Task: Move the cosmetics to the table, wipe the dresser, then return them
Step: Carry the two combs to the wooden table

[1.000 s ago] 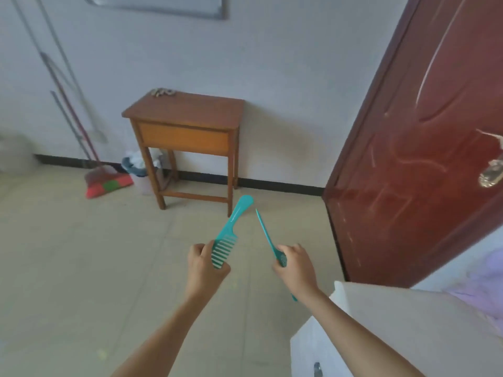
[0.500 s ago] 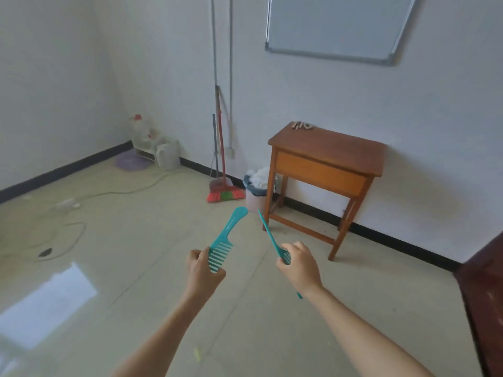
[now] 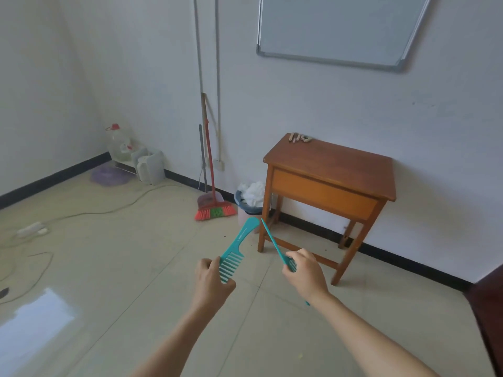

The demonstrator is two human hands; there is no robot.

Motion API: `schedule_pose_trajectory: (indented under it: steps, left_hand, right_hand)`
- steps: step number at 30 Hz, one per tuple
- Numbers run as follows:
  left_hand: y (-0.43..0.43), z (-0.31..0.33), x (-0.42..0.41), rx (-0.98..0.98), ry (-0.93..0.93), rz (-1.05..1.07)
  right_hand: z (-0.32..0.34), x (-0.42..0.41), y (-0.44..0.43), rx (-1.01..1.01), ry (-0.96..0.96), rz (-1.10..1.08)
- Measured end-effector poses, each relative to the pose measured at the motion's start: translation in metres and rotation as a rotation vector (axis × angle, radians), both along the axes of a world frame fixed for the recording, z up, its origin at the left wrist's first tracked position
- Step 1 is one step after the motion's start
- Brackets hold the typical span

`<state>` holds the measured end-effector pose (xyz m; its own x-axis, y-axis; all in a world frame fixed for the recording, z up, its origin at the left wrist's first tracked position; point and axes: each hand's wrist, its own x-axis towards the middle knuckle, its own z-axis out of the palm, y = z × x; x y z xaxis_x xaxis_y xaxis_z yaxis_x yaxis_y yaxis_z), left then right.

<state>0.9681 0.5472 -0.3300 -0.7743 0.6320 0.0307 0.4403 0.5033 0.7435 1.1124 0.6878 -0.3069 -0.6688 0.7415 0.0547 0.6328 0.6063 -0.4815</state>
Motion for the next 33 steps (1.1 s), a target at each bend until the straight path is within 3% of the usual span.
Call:
schedule_pose_trajectory:
  steps: [12, 23, 33]
  left_hand:
    - [0.144, 0.014, -0.132, 0.031, -0.019, 0.048]
    - [0.326, 0.025, -0.271, -0.009, -0.022, -0.188]
    - [0.448, -0.019, -0.254, -0.148, -0.120, -0.464]
  right_hand:
    - [0.008, -0.132, 0.165, 0.024, 0.032, -0.019]
    - [0.028, -0.234, 0.303, 0.095, 0.061, -0.246]
    - [-0.014, -0.223, 0.371, -0.087, -0.036, -0.549]
